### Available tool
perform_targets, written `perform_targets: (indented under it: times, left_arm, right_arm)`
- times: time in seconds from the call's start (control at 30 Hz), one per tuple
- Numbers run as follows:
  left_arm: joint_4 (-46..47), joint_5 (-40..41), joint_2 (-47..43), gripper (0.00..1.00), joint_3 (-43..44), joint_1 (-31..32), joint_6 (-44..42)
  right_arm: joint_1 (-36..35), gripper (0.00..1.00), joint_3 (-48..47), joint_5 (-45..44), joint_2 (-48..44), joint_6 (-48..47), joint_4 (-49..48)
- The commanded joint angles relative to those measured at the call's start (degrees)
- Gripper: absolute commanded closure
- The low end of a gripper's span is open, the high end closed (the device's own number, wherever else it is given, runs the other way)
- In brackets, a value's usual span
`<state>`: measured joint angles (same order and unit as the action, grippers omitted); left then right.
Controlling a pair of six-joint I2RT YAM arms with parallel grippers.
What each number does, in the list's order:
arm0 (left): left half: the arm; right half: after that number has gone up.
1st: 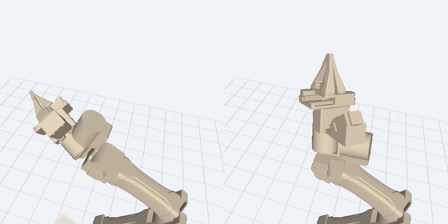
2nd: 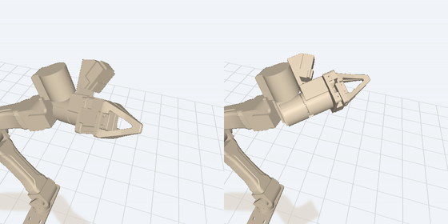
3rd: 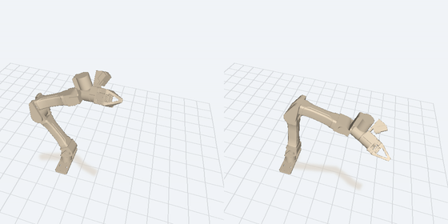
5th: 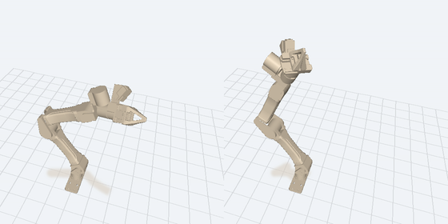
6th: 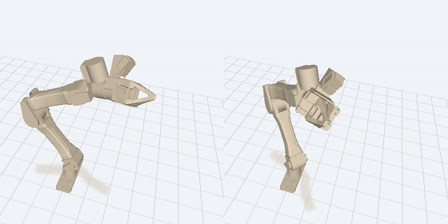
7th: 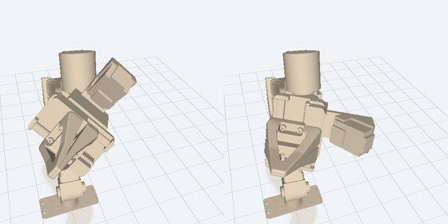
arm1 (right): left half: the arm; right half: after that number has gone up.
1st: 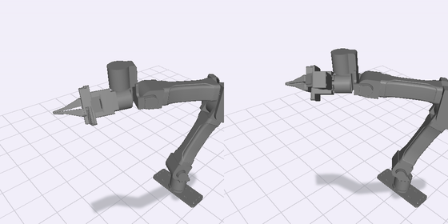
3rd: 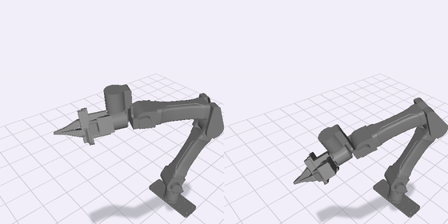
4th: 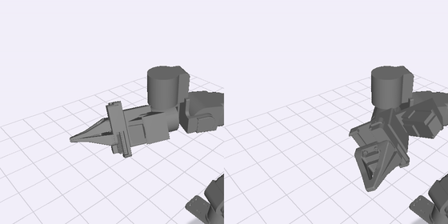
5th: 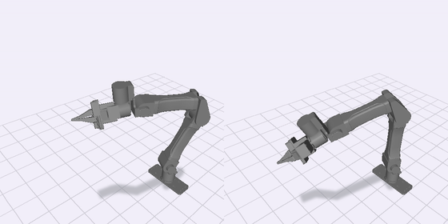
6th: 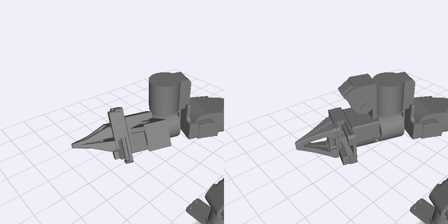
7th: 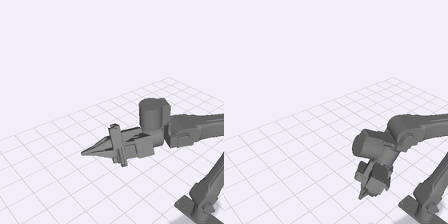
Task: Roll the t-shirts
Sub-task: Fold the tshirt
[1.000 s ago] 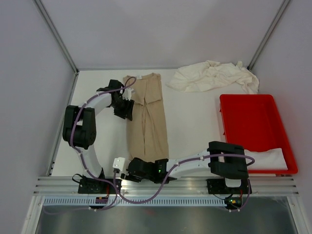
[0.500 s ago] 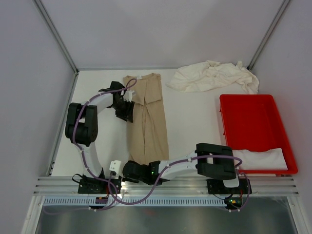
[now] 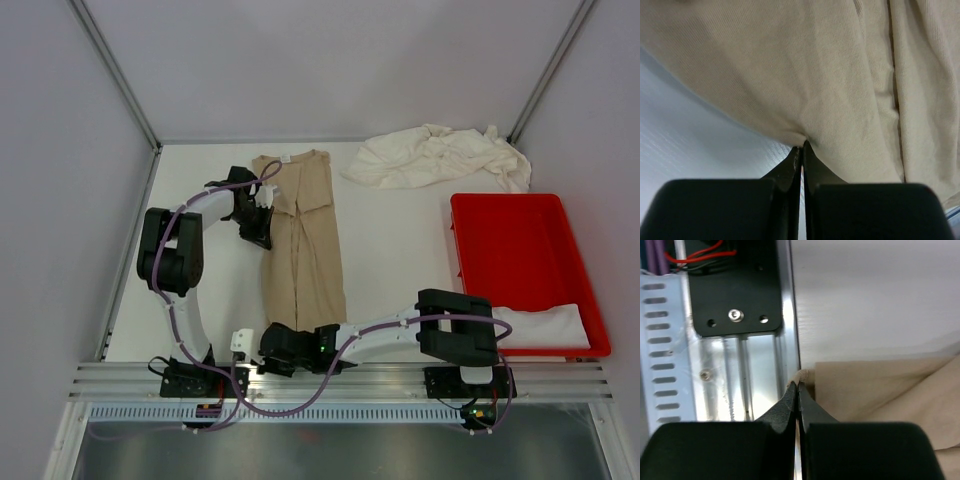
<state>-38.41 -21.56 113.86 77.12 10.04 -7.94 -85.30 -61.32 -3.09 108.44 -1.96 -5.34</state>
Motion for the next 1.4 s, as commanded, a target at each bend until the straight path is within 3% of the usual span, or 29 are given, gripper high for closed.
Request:
perform_targets:
  times: [0.0,0.2,0.5,0.6,0.63,0.73,0.8,0.93,1.2,1.37]
  left_arm:
    - [2.2,-0.06,0.75,0.98,2.16,-0.02,-0.32]
    - [3.17,0.9,1.01,0.98,2.24,-0.02,-0.84]
    - [3.17,0.73,0.13,0.98,0.93,-0.02,-1.72]
    - [2.99,0.03,-0.4,0.98,0.66,-0.02,-1.99]
    - [2.99,-0.15,-0.74,0.97,0.49,-0.02,-2.16]
    - [2.82,-0.76,-1.45,0.8,0.05,-0.02,-2.34]
    - [2.56,-1.29,-2.59,0.65,-0.3,-0.02,-2.51]
    - [2.12,-2.87,-6.8,0.54,-1.71,-0.02,-2.86]
    - [-3.33,-7.18,-21.12,0.52,-5.57,-0.02,-6.46]
    - [-8.6,-8.58,-35.44,0.52,-10.49,-0.02,-13.49]
  right_arm:
    - [-0.31,1.0,0.94,10.54,-3.68,-1.21,-1.25]
    - [-0.22,1.0,2.78,15.57,-3.24,-0.77,-2.91]
    - [0.75,0.91,2.78,13.81,-2.54,0.99,-4.23]
    - [0.92,0.75,2.35,13.46,-2.36,1.43,-4.32]
    - [1.01,0.62,2.17,13.2,-2.36,1.69,-4.32]
    - [1.18,0.55,1.64,12.76,-2.88,3.26,-4.41]
    - [1.45,0.54,0.86,12.59,-4.02,4.24,-4.5]
    - [2.06,0.54,1.9,13.37,-9.47,6.34,-5.9]
    - [6.45,0.58,10.68,12.5,-21.6,14.43,-4.5]
    - [10.23,0.62,16.4,10.31,-25.03,19.97,-7.22]
